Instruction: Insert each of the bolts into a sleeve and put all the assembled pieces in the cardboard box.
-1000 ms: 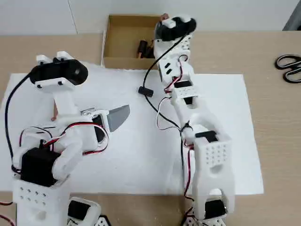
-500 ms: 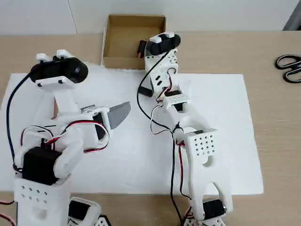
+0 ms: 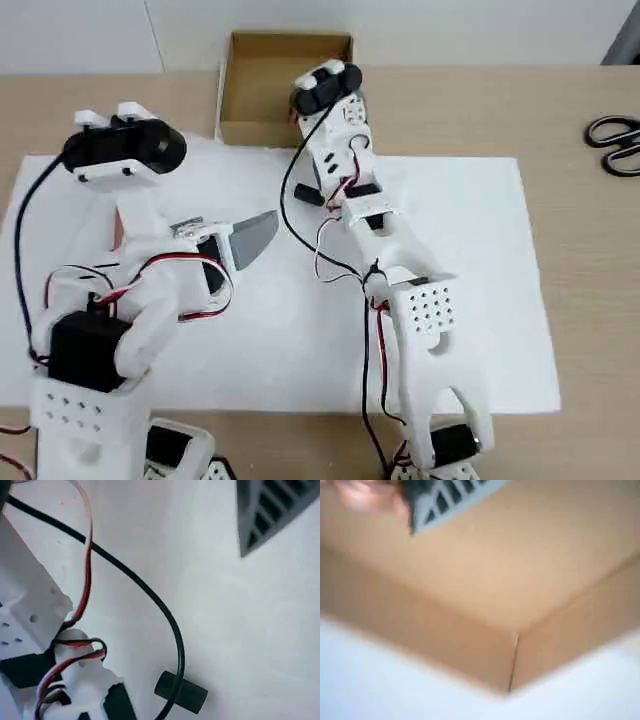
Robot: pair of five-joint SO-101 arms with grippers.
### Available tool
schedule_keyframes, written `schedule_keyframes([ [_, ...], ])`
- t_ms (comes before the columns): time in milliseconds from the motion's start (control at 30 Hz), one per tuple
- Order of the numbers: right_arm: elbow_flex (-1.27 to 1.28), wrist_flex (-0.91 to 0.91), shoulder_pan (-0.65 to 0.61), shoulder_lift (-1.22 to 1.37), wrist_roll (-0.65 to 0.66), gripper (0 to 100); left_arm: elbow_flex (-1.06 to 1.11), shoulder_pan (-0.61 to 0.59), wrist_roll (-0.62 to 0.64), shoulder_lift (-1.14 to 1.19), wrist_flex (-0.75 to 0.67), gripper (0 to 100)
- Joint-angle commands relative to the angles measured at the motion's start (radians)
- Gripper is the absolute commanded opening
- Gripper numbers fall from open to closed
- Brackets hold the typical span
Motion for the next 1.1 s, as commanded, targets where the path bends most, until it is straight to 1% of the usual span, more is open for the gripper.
schedule_keyframes([
  [0,-0.120,0.033,0.002,-0.036,0.009,21.9,-0.004,-0.008,-0.011,-0.009,-0.025,30],
  [133,-0.192,0.249,0.018,-0.153,0.006,21.9,-0.004,-0.009,-0.011,-0.011,-0.025,30],
  [300,-0.195,0.521,0.027,-0.351,0.005,21.9,-0.008,-0.069,-0.009,-0.017,-0.025,30],
  [500,-0.195,0.835,0.024,-0.547,0.003,22.1,-0.008,-0.077,-0.009,-0.017,-0.023,30],
  [600,-0.195,1.073,0.019,-0.641,0.003,22.1,-0.005,-0.083,-0.014,-0.017,-0.020,30],
  [700,-0.195,1.359,-0.004,-0.728,0.002,22.1,-0.015,-0.157,-0.063,-0.018,-0.020,30],
  [767,-0.195,1.523,-0.004,-0.776,0.002,22.1,-0.044,-0.232,-0.084,-0.018,-0.002,30],
  [967,-0.195,1.845,-0.005,-0.851,0.002,22.1,-0.122,-0.474,-0.094,-0.018,0.071,30],
  [1000,-0.195,1.905,-0.005,-0.858,0.002,22.1,-0.122,-0.509,-0.114,-0.018,0.077,30],
  [1067,-0.195,1.995,-0.015,-0.871,0.002,22.1,-0.120,-0.574,-0.193,-0.017,0.089,30],
])
